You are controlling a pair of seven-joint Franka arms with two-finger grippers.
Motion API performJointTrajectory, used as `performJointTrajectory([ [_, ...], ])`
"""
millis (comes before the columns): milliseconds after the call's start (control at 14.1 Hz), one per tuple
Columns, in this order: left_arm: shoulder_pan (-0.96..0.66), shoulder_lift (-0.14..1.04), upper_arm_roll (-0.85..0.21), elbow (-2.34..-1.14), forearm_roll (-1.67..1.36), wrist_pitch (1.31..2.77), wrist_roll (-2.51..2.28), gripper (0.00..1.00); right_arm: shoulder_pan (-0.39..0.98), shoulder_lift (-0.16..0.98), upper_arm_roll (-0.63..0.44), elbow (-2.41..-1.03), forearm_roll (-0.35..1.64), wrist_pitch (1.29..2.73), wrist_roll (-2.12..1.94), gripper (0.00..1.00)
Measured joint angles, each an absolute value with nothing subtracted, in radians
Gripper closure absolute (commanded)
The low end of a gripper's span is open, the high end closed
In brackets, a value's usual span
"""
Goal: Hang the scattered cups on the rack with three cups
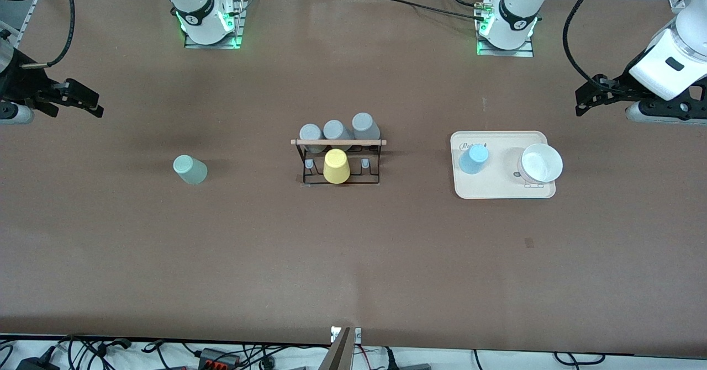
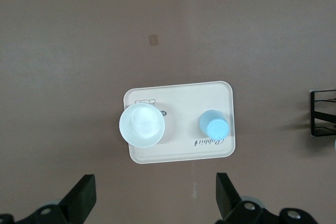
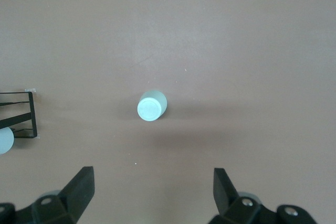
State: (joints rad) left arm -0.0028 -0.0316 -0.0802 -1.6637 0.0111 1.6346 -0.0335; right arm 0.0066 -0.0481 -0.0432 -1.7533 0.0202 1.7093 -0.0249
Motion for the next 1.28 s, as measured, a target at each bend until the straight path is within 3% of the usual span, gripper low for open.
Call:
performJointTrajectory([
  [922, -0.003, -0.026, -0.080, -1.664, 0.011, 1.606, -0.033, 0.00, 0.007, -0.048, -0.043, -1.754, 0.020, 1.720, -0.025, 0.00],
  [1135, -0.011, 0.029, -0.082, -1.671, 0.010, 1.502, -0.028, 0.00, 0.007, -0.047, -0.043, -1.754, 0.020, 1.720, -0.025, 0.00],
  [1277, -0.017, 0.089, -0.096, -1.706, 0.009, 1.525, -0.029, 0.00, 0.007, -0.047, -0.043, -1.754, 0.020, 1.721, -0.025, 0.00],
])
